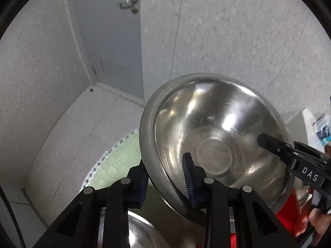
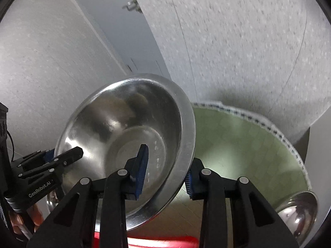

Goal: Organize plates and bowls
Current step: 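Grasp the rim of the large steel bowl with both grippers, then lower the large steel bowl into the red basin and open both grippers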

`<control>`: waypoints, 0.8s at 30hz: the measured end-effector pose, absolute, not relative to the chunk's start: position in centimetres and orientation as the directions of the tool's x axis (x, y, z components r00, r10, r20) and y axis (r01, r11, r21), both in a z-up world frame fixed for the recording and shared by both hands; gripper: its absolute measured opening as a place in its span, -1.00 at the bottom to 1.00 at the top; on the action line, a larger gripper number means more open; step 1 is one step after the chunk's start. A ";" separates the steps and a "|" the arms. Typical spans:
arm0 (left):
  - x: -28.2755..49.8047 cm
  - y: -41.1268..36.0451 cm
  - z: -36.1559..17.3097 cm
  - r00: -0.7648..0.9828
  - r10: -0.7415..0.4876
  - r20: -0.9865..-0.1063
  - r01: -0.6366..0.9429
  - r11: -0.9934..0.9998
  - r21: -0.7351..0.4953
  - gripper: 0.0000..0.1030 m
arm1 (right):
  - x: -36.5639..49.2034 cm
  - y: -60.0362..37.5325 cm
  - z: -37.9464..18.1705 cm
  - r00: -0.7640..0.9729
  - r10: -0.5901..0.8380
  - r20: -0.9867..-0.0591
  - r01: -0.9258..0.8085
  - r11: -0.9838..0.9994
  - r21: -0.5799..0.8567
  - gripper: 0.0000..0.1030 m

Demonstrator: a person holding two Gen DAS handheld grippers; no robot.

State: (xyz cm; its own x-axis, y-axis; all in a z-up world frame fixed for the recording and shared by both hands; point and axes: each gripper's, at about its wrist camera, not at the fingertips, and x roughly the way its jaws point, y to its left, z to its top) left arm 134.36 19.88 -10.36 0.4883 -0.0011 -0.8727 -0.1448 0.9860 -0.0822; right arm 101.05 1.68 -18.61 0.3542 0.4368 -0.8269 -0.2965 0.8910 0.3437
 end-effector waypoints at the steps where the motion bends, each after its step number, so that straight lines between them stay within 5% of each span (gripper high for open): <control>1: 133.6 19.1 -10.4 0.503 -0.003 -0.864 -0.139 0.987 -0.084 -0.46 | 101.0 1.9 -17.9 0.364 0.438 -0.822 -0.298 0.891 0.342 -0.38; 11: 124.1 18.0 -5.4 0.588 -0.129 -0.799 0.005 0.988 -0.157 -0.45 | 93.2 -2.5 -11.6 0.469 0.406 -0.784 -0.256 0.912 0.319 -0.38; 24: 112.3 17.6 -6.8 0.470 -0.212 -0.857 0.154 0.976 -0.157 -0.44 | 82.0 -6.8 -16.5 0.383 0.333 -0.862 -0.139 0.943 0.302 -0.38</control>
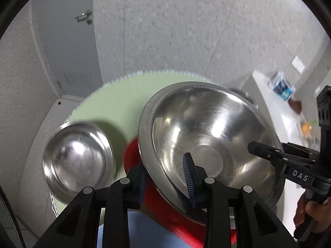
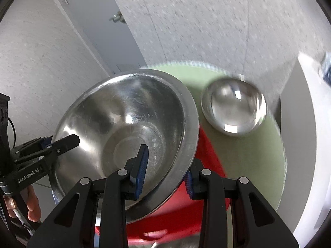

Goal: Organize plates and bowls
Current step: 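Lower the large steel bowl into the red basin and open both grippers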

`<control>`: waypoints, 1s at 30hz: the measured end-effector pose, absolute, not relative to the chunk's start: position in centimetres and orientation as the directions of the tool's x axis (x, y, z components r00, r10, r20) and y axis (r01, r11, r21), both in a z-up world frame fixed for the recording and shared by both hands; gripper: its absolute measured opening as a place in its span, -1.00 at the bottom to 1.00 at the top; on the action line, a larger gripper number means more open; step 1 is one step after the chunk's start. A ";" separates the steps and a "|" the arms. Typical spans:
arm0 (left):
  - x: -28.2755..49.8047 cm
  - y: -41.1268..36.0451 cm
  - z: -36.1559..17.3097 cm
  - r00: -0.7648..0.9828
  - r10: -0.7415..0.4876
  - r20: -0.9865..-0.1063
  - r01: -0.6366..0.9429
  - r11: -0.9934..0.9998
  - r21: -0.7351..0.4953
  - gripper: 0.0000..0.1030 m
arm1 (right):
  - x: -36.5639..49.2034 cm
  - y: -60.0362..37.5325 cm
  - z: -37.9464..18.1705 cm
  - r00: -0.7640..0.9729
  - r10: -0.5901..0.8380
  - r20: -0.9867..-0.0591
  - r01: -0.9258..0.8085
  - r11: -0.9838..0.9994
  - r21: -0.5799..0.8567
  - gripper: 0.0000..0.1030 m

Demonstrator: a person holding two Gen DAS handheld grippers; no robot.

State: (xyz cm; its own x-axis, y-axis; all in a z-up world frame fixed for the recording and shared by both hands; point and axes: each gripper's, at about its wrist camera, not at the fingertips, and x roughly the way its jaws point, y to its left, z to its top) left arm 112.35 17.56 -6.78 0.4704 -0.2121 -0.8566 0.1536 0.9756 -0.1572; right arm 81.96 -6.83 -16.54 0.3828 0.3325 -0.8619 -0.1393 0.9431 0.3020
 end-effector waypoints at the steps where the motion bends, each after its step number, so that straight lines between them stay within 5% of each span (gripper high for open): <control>1: 113.0 17.1 -6.9 0.462 -0.211 -0.861 0.155 0.975 -0.157 -0.44 | 81.5 -6.7 -17.3 0.371 0.324 -0.870 -0.132 0.946 0.296 -0.38; 12: 112.0 13.1 -8.8 0.434 -0.148 -0.889 0.198 0.978 -0.067 -0.42 | 79.9 -7.4 -19.6 0.353 0.298 -0.887 -0.099 0.955 0.281 -0.33; 17: 110.6 12.8 -9.1 0.435 -0.195 -0.879 0.215 0.971 -0.109 -0.08 | 79.0 -6.9 -19.1 0.376 0.296 -0.878 -0.092 0.955 0.283 -0.12; 20: 109.7 12.7 -8.8 0.448 -0.228 -0.864 0.233 0.963 -0.133 0.23 | 78.6 -6.4 -18.5 0.393 0.291 -0.872 -0.095 0.956 0.276 0.33; 25: 107.8 13.6 -8.3 0.490 -0.228 -0.842 0.218 0.967 -0.135 0.59 | 77.3 -6.3 -17.7 0.419 0.283 -0.863 -0.067 0.957 0.282 0.42; 30: 104.8 15.8 -7.4 0.548 -0.241 -0.801 0.196 0.968 -0.157 0.67 | 75.2 -6.3 -16.0 0.475 0.249 -0.844 -0.018 0.961 0.274 0.50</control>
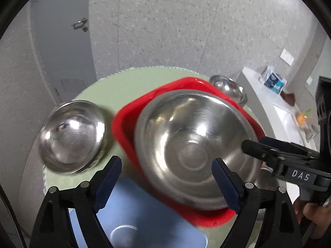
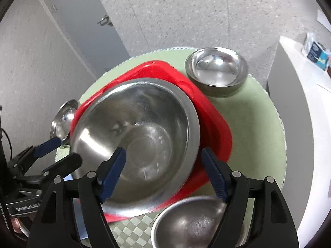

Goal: Organize plates and bowls
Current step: 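Lower the large steel bowl into the red basin and open both grippers, then grasp the edge of the light blue plate with both grippers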

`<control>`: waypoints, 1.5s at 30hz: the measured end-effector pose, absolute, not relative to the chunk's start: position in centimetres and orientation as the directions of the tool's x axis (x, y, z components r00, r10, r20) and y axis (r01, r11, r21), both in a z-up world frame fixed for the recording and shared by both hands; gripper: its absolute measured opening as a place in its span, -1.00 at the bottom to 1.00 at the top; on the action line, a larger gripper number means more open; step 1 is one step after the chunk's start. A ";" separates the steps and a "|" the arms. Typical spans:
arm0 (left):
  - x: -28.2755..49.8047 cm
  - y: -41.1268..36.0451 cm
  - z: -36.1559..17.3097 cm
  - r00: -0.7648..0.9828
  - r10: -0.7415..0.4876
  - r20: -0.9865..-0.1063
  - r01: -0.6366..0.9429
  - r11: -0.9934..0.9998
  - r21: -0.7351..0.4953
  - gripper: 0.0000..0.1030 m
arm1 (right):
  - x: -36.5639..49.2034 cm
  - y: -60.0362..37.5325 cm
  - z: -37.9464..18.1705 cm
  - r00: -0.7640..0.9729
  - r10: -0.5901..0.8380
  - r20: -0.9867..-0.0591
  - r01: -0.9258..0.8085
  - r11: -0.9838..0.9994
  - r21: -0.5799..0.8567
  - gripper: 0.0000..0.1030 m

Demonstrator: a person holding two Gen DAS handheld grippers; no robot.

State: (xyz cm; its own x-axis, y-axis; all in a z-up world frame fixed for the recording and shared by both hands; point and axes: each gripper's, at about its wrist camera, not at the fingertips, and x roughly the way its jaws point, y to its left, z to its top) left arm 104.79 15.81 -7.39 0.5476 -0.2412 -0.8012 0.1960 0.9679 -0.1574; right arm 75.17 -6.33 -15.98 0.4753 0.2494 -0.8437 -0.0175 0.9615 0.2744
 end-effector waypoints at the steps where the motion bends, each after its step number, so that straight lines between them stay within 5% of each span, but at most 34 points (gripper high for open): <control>1: 104.0 16.4 -7.2 0.559 -0.238 -0.794 0.188 0.969 -0.158 0.70 | 74.5 -6.4 -15.6 0.487 0.245 -0.838 -0.011 0.962 0.274 0.50; 12: 91.6 26.1 -6.1 0.712 -0.071 -0.699 -0.008 0.994 -0.109 0.91 | 65.1 -1.9 -13.1 0.600 0.243 -0.762 0.026 0.946 0.322 0.58; 23: 84.7 29.6 -11.9 0.617 -0.048 -0.786 -0.099 0.985 -0.138 0.87 | 62.4 4.8 -18.0 0.523 0.276 -0.807 -0.024 0.951 0.309 0.60; 27: 83.2 29.1 -13.6 0.562 -0.100 -0.821 -0.065 0.984 -0.164 0.47 | 62.6 5.5 -19.8 0.495 0.275 -0.824 -0.018 0.952 0.307 0.58; 32: 82.4 27.8 -14.5 0.507 -0.144 -0.850 0.000 0.986 -0.168 -0.59 | 63.3 6.2 -21.0 0.449 0.304 -0.840 -0.033 0.945 0.324 -0.07; 35: 82.1 27.9 -13.7 0.518 -0.164 -0.839 0.016 0.983 -0.183 -0.69 | 63.1 7.0 -20.7 0.450 0.295 -0.843 -0.068 0.953 0.297 -0.29; 45: 80.2 31.0 -7.5 0.610 -0.141 -0.780 -0.015 0.982 -0.190 -0.70 | 62.8 9.0 -17.0 0.488 0.319 -0.813 -0.157 0.948 0.277 -0.29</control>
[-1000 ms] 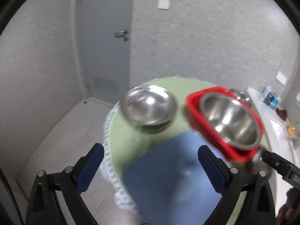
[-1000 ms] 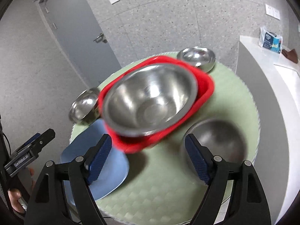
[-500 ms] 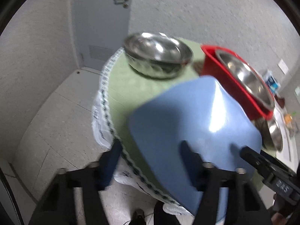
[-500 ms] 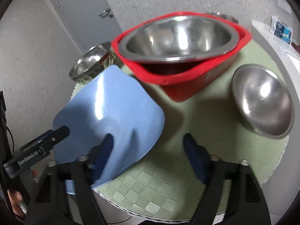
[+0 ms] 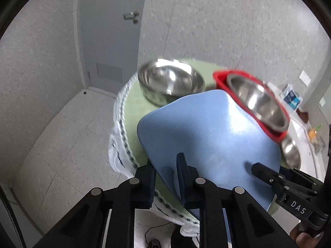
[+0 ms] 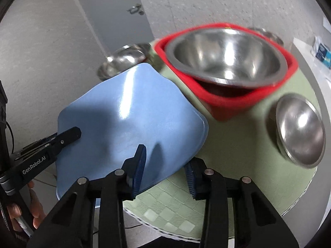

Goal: Organize plates and bowls
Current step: 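Grasp the edge of the light blue plate with both grippers, then lower the blue plate onto the bowl in the red basin and release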

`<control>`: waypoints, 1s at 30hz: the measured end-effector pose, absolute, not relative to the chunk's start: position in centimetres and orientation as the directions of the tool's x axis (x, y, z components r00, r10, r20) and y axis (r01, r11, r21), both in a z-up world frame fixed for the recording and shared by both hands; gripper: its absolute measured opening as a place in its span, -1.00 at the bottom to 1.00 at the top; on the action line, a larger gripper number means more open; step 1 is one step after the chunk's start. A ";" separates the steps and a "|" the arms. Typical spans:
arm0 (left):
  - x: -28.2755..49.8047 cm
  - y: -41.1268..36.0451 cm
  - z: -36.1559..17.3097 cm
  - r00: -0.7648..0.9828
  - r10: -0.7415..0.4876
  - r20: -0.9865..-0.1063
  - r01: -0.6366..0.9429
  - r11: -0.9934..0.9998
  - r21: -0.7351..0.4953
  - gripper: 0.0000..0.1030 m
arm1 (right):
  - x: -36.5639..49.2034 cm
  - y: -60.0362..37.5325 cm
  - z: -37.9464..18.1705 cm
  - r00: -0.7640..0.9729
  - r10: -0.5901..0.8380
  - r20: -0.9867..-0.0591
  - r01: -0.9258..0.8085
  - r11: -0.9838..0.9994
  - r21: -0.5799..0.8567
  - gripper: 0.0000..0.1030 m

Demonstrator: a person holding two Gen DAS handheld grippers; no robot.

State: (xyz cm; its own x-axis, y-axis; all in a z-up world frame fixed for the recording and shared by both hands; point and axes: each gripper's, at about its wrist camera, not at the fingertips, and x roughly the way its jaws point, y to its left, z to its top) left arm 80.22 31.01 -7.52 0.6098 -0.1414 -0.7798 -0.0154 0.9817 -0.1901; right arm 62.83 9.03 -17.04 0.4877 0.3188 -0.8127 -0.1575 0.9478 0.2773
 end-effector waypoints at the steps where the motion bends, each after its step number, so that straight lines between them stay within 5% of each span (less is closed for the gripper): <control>1: 80.3 31.0 -6.6 0.622 -0.136 -0.771 -0.016 0.982 -0.186 -0.70 | 62.8 9.0 -16.5 0.494 0.326 -0.806 -0.167 0.945 0.280 -0.29; 13: 82.0 25.4 -1.5 0.710 -0.158 -0.687 0.049 0.983 -0.175 -0.68 | 66.3 4.1 -11.3 0.592 0.321 -0.740 -0.175 0.947 0.271 -0.29; 30: 97.8 17.7 -6.8 0.582 -0.223 -0.782 0.130 0.975 -0.181 -0.65 | 74.4 -5.2 -15.0 0.515 0.246 -0.821 -0.078 0.967 0.241 -0.29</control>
State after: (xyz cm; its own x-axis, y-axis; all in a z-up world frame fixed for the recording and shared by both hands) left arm 97.78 17.68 -6.81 0.5817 -0.2226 -0.7824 0.1297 0.9749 -0.1809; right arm 74.38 -5.16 -14.97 0.5146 0.2460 -0.8214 -0.0778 0.9674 0.2410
